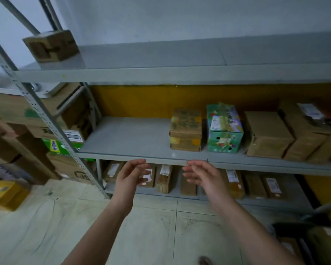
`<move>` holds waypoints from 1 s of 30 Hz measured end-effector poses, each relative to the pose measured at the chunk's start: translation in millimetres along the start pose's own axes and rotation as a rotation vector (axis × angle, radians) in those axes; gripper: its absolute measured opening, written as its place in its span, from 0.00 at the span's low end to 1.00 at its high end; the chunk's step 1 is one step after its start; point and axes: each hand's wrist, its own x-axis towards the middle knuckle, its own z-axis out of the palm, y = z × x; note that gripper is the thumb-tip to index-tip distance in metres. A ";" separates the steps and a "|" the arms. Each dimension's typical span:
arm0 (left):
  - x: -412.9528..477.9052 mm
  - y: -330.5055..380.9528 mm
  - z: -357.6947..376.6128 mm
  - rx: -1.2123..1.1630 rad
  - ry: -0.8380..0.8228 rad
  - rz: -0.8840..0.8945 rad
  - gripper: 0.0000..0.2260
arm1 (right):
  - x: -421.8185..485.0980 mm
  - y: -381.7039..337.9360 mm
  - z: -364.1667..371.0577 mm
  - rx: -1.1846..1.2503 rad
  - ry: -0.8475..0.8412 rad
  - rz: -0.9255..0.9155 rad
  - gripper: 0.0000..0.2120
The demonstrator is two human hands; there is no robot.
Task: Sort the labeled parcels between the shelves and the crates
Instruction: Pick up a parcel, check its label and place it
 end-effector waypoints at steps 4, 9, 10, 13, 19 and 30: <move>70.5 -15.2 15.6 0.049 -0.015 -0.077 0.08 | 62.1 6.4 -7.6 -0.071 0.059 0.038 0.08; 175.6 -41.0 47.0 0.185 -0.061 -0.174 0.08 | 180.6 27.5 -38.2 -0.183 0.148 0.105 0.12; 198.9 -45.8 54.3 0.206 -0.062 -0.203 0.08 | 206.4 29.6 -42.9 -0.205 0.166 0.127 0.15; 265.5 -58.5 81.0 0.292 -0.089 -0.265 0.11 | 277.5 37.6 -52.3 -0.300 0.162 0.198 0.22; 356.6 -78.0 137.0 0.473 -0.111 -0.362 0.27 | 365.7 57.5 -51.8 -0.583 0.118 0.288 0.19; 392.1 -104.9 143.2 0.365 -0.186 -0.317 0.12 | 378.6 55.9 -44.4 -0.566 0.142 0.368 0.16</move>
